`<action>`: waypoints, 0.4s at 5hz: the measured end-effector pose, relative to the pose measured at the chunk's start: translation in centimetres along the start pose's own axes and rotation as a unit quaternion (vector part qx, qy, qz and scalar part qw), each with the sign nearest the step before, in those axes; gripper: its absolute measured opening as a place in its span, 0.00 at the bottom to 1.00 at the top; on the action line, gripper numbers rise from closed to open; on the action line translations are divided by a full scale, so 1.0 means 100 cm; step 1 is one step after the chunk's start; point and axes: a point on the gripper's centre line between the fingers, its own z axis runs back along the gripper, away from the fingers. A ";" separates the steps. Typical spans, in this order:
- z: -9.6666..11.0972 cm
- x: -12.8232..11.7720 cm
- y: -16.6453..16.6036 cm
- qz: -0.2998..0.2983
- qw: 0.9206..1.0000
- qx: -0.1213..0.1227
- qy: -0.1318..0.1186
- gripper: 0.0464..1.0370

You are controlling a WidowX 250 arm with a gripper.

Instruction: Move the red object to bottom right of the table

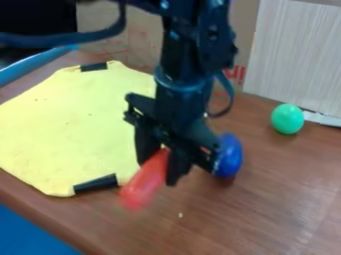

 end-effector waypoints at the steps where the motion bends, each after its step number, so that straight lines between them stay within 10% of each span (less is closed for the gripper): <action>1: -0.016 0.002 -0.015 -0.010 1.000 0.007 0.025 0.45; 2: -0.025 0.016 -0.034 -0.011 1.000 0.011 0.011 0.45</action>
